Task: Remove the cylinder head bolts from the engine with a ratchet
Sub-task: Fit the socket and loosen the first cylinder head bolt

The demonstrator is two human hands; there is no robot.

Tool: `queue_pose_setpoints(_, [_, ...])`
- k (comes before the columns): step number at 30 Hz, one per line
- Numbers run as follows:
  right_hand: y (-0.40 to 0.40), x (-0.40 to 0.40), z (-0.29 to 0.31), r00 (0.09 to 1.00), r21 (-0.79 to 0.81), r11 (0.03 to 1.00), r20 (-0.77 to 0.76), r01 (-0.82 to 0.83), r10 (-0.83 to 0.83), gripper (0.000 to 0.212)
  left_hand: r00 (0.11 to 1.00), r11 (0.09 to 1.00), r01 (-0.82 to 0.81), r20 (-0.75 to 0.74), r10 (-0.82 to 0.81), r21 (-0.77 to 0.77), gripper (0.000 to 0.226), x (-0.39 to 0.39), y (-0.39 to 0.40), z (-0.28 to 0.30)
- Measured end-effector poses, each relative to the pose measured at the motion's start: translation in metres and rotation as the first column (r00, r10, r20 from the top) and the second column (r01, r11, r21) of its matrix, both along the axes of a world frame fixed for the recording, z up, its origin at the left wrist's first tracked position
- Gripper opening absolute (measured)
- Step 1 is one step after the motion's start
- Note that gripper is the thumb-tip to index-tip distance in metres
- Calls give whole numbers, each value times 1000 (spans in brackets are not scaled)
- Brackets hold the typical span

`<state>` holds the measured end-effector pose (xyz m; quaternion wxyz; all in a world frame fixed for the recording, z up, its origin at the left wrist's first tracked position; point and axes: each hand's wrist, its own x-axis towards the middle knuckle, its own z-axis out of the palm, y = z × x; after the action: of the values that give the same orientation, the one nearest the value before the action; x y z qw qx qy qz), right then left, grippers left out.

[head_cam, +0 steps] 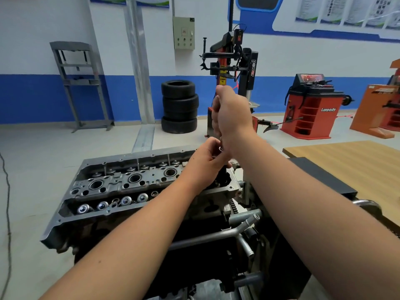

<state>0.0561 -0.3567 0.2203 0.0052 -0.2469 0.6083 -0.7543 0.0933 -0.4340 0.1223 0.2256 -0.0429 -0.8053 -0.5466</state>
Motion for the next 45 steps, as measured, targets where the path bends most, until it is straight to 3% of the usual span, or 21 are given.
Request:
queue_pose_setpoints(2, [11, -7, 5, 959, 39, 960, 72, -278, 275, 47, 997, 996, 72, 28, -73, 43, 12, 1, 1, -2])
queue_pose_setpoints(4, [22, -13, 8, 902, 39, 906, 115, -422, 416, 43, 992, 992, 118, 35, -119, 38, 16, 2, 1, -1])
queue_pose_setpoints(6, [26, -12, 8, 925, 9, 931, 116, -365, 362, 34, 992, 992, 117, 33, -119, 47, 17, 2, 0, 0])
queue_pose_setpoints(8, [24, -7, 5, 987, -7, 987, 9, -162, 162, 25, 995, 994, 94, 28, -96, 62, 12, 0, -2, -1])
queue_pose_setpoints(11, [17, -1, -4, 986, -66, 994, -134, 89, -98, 27, 999, 999, 32, 6, -32, 4, 10, -3, -4, -4])
queue_pose_setpoints(15, [12, 2, -19, 964, -155, 985, -242, 70, -107, 22, 1000, 1000, -19, -4, 19, -23, 45, -3, -1, -3])
queue_pose_setpoints(17, [17, -2, -19, 972, -216, 976, -224, 15, -64, 22, 1000, 1000, 10, 25, -9, -30, 41, -3, 0, -4])
queue_pose_setpoints(20, [25, -9, -13, 968, -275, 930, -128, -243, 215, 26, 994, 995, 88, 62, -91, 38, 26, 0, 1, -5])
queue_pose_setpoints(22, [24, -9, -12, 947, -265, 910, -68, -320, 313, 31, 995, 996, 83, 53, -84, 23, 24, 2, 1, -4])
queue_pose_setpoints(26, [18, -3, -21, 980, -218, 962, -151, -163, 132, 34, 1000, 999, 23, 21, -22, -27, 15, 1, -2, -4])
queue_pose_setpoints(29, [17, -1, -23, 972, -242, 968, -236, -61, 2, 32, 1000, 1000, 3, 20, -2, -29, 25, 1, -1, -4])
queue_pose_setpoints(31, [18, -3, -21, 980, -278, 959, -200, -47, -10, 29, 1000, 999, 2, 24, -1, -41, 26, 0, -1, -4])
queue_pose_setpoints(35, [21, -6, -22, 986, -262, 963, -133, 66, -103, 45, 998, 992, 62, 12, -61, -107, 17, 2, 1, -3])
queue_pose_setpoints(41, [15, 2, -19, 933, -205, 979, -349, 18, -90, 28, 1000, 997, 16, 6, -16, -75, 19, -1, 1, -3])
queue_pose_setpoints(43, [15, 1, -14, 951, -224, 975, -301, -5, -64, 29, 999, 998, 32, 23, -31, -60, 21, 0, 2, -3])
queue_pose_setpoints(45, [19, -2, -7, 983, -241, 963, -163, -119, 81, 40, 997, 998, 65, 29, -65, -9, 21, 2, 3, -2])
